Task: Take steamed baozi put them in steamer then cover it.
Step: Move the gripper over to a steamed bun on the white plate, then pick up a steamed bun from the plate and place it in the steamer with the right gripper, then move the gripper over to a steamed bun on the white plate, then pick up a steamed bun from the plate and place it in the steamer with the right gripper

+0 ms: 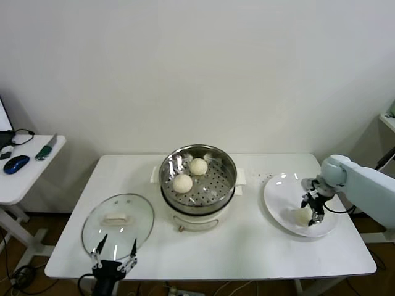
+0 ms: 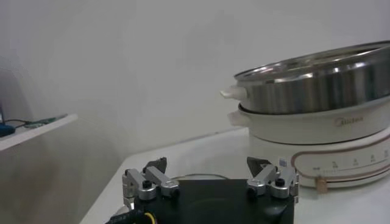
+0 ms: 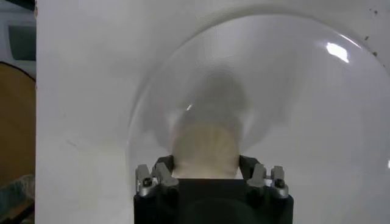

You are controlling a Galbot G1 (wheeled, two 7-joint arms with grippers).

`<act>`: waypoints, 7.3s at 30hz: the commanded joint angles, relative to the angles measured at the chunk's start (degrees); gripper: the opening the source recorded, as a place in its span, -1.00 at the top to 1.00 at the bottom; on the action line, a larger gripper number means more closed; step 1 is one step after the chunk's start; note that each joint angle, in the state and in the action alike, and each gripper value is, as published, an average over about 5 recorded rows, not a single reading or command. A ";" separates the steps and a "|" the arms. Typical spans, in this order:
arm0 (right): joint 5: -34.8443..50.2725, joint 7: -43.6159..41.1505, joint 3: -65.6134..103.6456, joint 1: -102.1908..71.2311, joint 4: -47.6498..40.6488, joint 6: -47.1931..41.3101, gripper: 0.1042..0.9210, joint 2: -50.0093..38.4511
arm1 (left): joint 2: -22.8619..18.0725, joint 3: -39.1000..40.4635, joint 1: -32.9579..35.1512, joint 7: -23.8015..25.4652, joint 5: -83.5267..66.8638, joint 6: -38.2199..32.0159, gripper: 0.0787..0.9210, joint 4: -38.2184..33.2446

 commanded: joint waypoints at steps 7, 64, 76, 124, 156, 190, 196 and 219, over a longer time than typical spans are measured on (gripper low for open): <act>2.52 -1.22 -9.46 14.86 1.78 8.77 -0.40 1.25 | 0.05 0.07 0.05 0.01 0.00 0.10 -0.77 -0.39; -8.11 -0.73 -23.76 27.12 13.72 39.98 -0.45 40.08 | 0.27 -1.43 0.44 -0.20 -2.66 -0.06 -0.77 1.35; -9.16 -0.20 -20.45 28.75 10.32 40.41 -0.76 39.15 | 0.17 -1.20 0.42 -0.22 -2.52 -0.22 -0.77 1.65; -10.53 -0.39 12.83 -4.24 -15.50 7.28 -0.76 0.83 | -0.58 -0.32 -0.77 -0.27 -2.26 3.06 -0.77 -0.70; -14.08 -1.39 13.83 -2.19 -27.02 10.56 -0.46 10.59 | -0.74 -0.65 -0.96 -0.41 -1.95 3.18 -0.77 -0.37; 59.53 7.23 -44.11 47.73 4.13 -11.95 -0.41 31.41 | 1.54 3.73 0.38 2.85 -1.42 4.58 -0.77 -7.08; 60.15 9.99 -45.41 44.75 5.81 -13.29 -0.41 34.41 | 1.97 3.87 0.18 3.05 -1.52 4.69 -0.77 -7.64; 53.09 9.73 -45.19 31.93 -5.25 -11.90 -0.43 40.65 | 2.33 3.15 -1.75 2.93 -2.29 5.11 -0.77 -5.80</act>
